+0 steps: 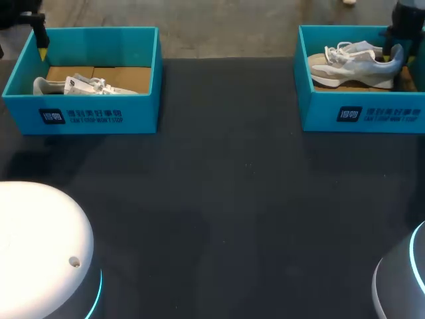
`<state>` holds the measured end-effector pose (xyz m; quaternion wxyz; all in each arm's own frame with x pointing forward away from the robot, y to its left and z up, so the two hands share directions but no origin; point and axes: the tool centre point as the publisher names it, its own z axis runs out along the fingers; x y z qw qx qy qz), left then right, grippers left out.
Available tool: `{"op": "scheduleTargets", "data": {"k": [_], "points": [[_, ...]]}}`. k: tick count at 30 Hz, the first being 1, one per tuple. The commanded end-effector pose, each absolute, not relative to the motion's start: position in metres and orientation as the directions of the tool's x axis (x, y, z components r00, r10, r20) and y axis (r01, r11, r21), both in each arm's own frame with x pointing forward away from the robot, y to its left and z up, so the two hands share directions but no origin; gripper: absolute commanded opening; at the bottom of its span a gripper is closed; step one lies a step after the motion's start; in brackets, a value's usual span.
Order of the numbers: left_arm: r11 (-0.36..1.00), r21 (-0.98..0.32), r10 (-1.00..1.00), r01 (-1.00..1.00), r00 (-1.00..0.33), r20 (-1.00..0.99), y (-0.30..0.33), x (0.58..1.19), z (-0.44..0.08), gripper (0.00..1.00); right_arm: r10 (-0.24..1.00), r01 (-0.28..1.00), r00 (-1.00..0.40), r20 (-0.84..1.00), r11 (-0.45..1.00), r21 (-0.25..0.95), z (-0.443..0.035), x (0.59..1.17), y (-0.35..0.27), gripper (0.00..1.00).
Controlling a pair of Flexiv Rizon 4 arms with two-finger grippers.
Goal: Take the shoe out of the shoebox, open the shoe tongue, remove and reinsert the insole, then place the shoe into the shoebox
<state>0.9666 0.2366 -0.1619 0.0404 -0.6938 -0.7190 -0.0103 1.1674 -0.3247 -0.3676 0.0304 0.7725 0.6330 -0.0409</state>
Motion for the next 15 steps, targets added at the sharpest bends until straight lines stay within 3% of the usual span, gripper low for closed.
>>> {"op": "scheduleTargets", "data": {"k": [1,7,10,12,15], "points": [[0.037,-0.040,0.997,0.999,-0.034,0.074,0.2368,0.9658,-0.1612,1.00,0.974,0.975,0.200,-0.108,-0.209,-0.075,-0.3694,1.1750,-0.3261,0.45],[0.037,-0.040,0.997,0.999,-0.034,0.074,0.2368,0.9658,-0.1612,1.00,0.970,0.971,0.212,-0.123,-0.223,-0.084,-0.3737,1.1757,-0.3289,0.40],[0.037,-0.040,0.997,0.999,-0.034,0.074,0.2368,0.9658,-0.1612,1.00,0.967,0.970,0.218,-0.130,-0.230,-0.085,-0.3748,1.1762,-0.3300,0.20],[0.037,-0.040,0.997,0.999,-0.034,0.074,0.2368,0.9658,-0.1612,1.00,0.966,0.969,0.220,-0.133,-0.233,-0.086,-0.3751,1.1762,-0.3306,0.00],[0.037,-0.040,0.997,0.999,-0.034,0.074,0.2368,0.9658,-0.1612,1.00,0.965,0.968,0.223,-0.136,-0.236,-0.087,-0.3749,1.1753,-0.3322,0.00]]}}
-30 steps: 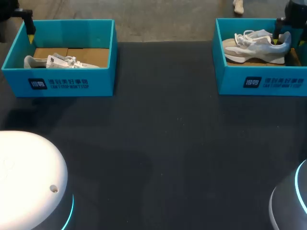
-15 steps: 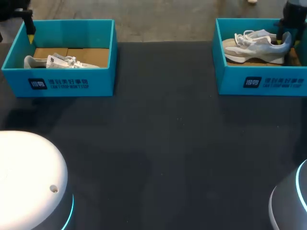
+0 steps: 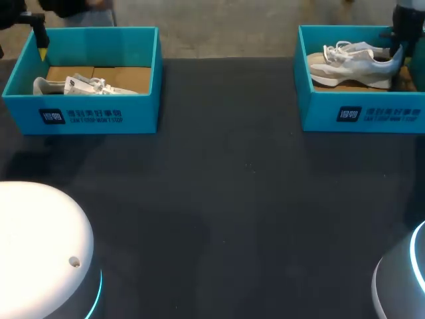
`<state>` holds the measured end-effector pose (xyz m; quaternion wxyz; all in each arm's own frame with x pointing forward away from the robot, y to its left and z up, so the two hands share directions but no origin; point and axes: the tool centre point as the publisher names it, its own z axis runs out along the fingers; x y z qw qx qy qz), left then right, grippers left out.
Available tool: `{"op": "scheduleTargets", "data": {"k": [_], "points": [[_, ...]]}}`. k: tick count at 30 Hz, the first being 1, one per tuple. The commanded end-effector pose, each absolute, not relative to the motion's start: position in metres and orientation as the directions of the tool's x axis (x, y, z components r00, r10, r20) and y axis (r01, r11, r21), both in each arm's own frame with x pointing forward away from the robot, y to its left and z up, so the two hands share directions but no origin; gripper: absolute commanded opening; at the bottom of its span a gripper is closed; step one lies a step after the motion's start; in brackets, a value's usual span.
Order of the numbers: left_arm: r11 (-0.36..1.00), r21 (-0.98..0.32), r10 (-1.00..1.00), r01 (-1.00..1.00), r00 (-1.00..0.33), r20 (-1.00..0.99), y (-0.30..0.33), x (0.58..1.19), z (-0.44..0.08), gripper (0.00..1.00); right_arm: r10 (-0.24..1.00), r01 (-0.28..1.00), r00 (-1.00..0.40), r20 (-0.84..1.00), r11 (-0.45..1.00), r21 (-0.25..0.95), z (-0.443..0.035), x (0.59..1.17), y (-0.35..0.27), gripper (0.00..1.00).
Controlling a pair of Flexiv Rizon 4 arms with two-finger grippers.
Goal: Take the shoe out of the shoebox, open the shoe tongue, remove and reinsert the insole, then place the shoe into the shoebox
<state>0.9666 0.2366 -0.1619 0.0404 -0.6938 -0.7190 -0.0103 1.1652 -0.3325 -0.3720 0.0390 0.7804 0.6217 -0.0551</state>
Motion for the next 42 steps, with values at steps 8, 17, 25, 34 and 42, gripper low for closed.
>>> {"op": "scheduleTargets", "data": {"k": [8,17,25,34,42], "points": [[0.037,-0.040,0.997,0.999,-0.034,0.074,0.237,0.966,-0.161,1.00,0.966,0.974,0.203,-0.160,-0.216,-0.067,-0.367,1.167,-0.334,0.00],[0.037,-0.040,0.997,0.999,-0.034,0.074,0.237,0.966,-0.161,1.00,0.967,0.980,0.185,-0.177,-0.196,-0.043,-0.340,1.156,-0.335,0.00],[0.037,-0.040,0.997,0.999,-0.034,0.074,0.237,0.966,-0.161,1.00,0.959,0.975,0.216,-0.183,-0.221,-0.012,-0.300,1.143,-0.335,0.00],[0.037,-0.040,0.997,0.999,-0.034,0.074,0.237,0.966,-0.161,1.00,0.949,0.971,0.241,-0.203,-0.237,0.043,-0.254,1.141,-0.332,0.00],[0.037,-0.040,0.997,0.999,-0.034,0.074,0.237,0.966,-0.161,1.00,0.952,0.972,0.233,-0.200,-0.220,0.087,-0.213,1.140,-0.326,0.00]]}}
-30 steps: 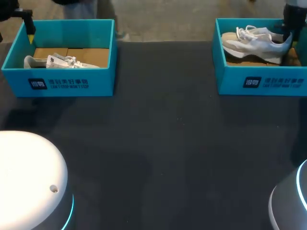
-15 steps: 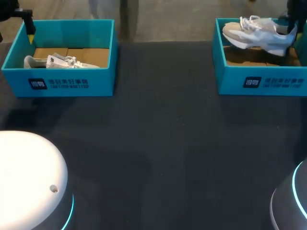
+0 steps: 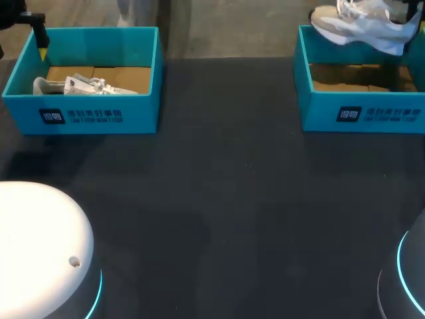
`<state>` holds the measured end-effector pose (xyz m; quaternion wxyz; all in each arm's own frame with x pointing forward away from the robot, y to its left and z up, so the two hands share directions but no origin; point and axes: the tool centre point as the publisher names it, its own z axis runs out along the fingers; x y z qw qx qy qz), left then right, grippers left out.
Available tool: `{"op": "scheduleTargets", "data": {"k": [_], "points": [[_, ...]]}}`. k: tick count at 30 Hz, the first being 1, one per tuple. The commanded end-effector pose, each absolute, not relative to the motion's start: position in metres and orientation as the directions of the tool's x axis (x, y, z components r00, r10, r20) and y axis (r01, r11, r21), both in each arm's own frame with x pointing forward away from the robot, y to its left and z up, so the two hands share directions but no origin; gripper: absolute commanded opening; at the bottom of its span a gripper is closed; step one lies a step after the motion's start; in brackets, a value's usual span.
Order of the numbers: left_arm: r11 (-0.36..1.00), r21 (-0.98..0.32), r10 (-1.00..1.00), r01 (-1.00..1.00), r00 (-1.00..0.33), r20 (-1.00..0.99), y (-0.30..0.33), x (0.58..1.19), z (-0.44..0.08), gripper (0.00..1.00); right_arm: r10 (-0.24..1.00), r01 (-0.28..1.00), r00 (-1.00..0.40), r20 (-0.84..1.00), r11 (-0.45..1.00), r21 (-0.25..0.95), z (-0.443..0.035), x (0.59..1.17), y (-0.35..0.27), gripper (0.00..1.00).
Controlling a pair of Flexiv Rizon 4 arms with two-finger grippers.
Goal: Take the shoe out of the shoebox, open the shoe tongue, remove and reinsert the insole, then place the shoe into the shoebox
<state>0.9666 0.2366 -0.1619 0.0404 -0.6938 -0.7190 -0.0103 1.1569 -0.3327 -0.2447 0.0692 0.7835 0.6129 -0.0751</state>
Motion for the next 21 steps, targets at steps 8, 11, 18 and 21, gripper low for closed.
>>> {"op": "scheduleTargets", "data": {"k": [8,11,18,21], "points": [[0.037,-0.040,0.997,0.999,-0.034,0.074,0.237,0.966,-0.161,1.00,0.953,0.975,0.210,-0.217,-0.190,0.111,-0.195,1.129,-0.321,0.00],[0.037,-0.040,0.997,0.999,-0.034,0.074,0.237,0.966,-0.161,1.00,0.950,0.975,0.210,-0.232,-0.185,0.126,-0.189,1.121,-0.316,0.00],[0.037,-0.040,0.997,0.999,-0.034,0.074,0.237,0.966,-0.161,1.00,0.949,0.974,0.205,-0.240,-0.174,0.142,-0.177,1.097,-0.304,0.00],[0.037,-0.040,0.997,0.999,-0.034,0.074,0.237,0.966,-0.161,1.00,0.951,0.976,0.193,-0.241,-0.161,0.148,-0.173,1.085,-0.295,0.00]]}}
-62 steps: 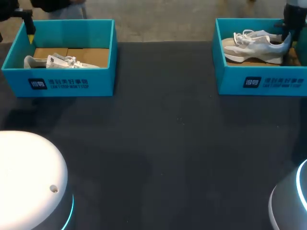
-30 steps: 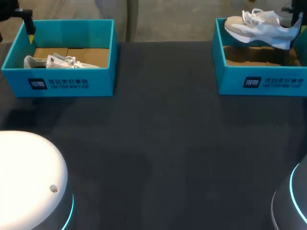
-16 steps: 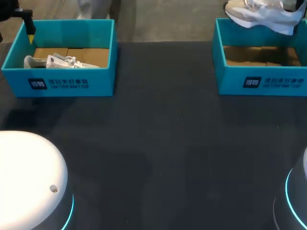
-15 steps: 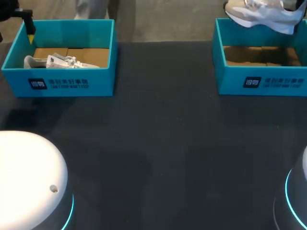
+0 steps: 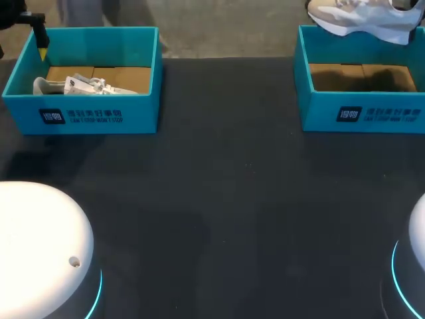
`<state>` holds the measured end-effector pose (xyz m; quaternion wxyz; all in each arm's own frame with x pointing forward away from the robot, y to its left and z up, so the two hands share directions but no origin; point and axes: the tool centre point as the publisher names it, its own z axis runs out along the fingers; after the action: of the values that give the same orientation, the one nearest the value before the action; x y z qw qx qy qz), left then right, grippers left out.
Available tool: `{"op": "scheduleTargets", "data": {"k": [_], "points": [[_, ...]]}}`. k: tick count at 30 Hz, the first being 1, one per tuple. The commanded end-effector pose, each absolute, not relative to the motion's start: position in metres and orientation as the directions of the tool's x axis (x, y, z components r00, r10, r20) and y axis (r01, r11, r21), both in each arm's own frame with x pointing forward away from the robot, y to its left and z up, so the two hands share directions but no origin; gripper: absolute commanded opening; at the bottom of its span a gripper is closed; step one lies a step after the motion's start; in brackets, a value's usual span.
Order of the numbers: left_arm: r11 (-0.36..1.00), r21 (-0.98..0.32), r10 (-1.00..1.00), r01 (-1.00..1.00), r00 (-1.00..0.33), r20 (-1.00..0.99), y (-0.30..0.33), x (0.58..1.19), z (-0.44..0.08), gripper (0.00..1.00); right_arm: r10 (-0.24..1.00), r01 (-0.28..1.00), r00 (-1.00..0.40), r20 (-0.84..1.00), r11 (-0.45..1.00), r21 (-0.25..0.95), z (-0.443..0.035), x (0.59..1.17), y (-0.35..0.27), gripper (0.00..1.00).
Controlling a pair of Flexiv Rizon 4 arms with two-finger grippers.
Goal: Take the shoe out of the shoebox, open the shoe tongue, remove and reinsert the insole, then place the shoe into the shoebox
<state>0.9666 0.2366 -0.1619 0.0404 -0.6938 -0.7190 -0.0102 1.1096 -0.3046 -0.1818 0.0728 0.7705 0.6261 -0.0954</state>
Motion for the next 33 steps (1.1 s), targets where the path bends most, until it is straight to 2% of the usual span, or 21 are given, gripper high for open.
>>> {"op": "scheduleTargets", "data": {"k": [1,21,33], "points": [[0.037,-0.040,0.997,0.999,-0.034,0.074,0.237,0.966,-0.161,1.00,0.952,0.976,0.191,-0.239,-0.158,0.150,-0.172,1.081,-0.292,0.00],[0.037,-0.040,0.997,0.999,-0.034,0.074,0.237,0.966,-0.161,1.00,0.952,0.972,0.175,-0.252,-0.126,0.199,-0.149,0.988,-0.240,0.00],[0.037,-0.040,0.997,0.999,-0.034,0.074,0.237,0.966,-0.161,1.00,0.951,0.964,0.176,-0.253,-0.115,0.240,-0.145,0.933,-0.182,0.00]]}}
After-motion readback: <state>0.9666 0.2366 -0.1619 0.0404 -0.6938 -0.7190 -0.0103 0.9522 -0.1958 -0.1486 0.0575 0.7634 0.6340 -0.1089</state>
